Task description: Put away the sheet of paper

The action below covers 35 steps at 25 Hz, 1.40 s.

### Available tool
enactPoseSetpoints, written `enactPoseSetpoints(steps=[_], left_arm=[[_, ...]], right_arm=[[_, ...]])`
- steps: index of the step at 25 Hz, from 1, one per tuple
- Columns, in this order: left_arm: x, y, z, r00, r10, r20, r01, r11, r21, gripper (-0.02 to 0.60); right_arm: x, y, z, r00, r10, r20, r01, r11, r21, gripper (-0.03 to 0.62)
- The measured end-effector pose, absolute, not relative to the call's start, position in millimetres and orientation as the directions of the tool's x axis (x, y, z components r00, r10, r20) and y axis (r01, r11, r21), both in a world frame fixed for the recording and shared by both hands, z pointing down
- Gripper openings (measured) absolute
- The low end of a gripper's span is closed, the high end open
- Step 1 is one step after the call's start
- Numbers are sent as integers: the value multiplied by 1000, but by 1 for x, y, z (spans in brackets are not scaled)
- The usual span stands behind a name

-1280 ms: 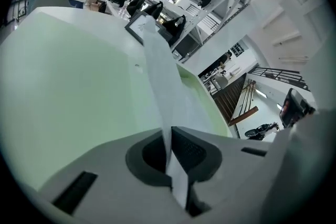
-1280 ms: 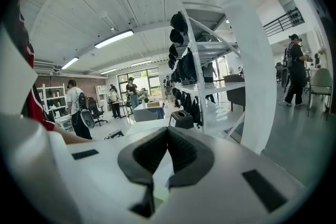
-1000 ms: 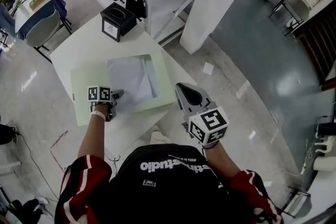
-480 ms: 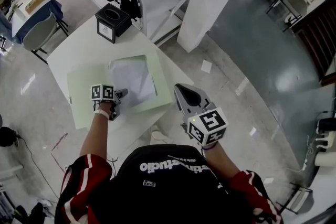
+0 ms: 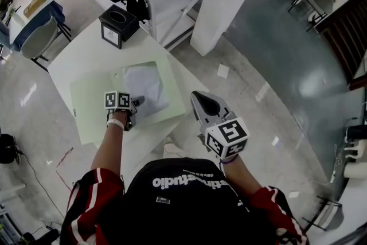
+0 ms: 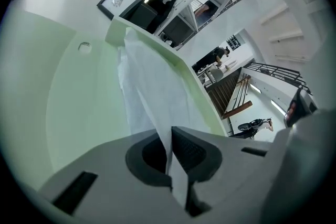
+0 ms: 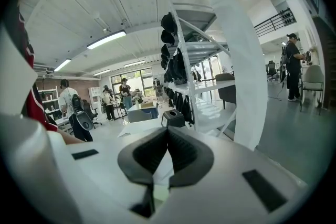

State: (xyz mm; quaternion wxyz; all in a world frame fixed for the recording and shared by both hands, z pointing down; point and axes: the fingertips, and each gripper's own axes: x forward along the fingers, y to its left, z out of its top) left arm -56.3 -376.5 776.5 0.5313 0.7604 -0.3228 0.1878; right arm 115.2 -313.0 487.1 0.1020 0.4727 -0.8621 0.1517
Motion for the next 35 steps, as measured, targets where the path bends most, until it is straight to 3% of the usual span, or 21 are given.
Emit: enactPoseSetpoints(steps=[10,15,19,24,35], left_arm=[[-51,-383,774,711,-306,634,-703,-262,662,6],[-53,-381,776,654,-296,697,-753,-350,557,10],[-50,-375,774,605,-262,752,-752,-499,431,126],[-60,-376,770,566,-299,768,-776,-509,374,206],[-97,-372,765,523,-345,779,-812,-478,334,215]], right_arm=[[123,-326,504,-502,-793,345,-863,488,-135,3],[126,-325,508,-494,-793,356,-867,478,-139,3],[126,-324,508,-490,-795,359,-870,472,-144,3],[125,-321,508,-485,-797,359,-873,465,-145,3],[118,-314,509,-476,-803,358,-878,456,-143,3]])
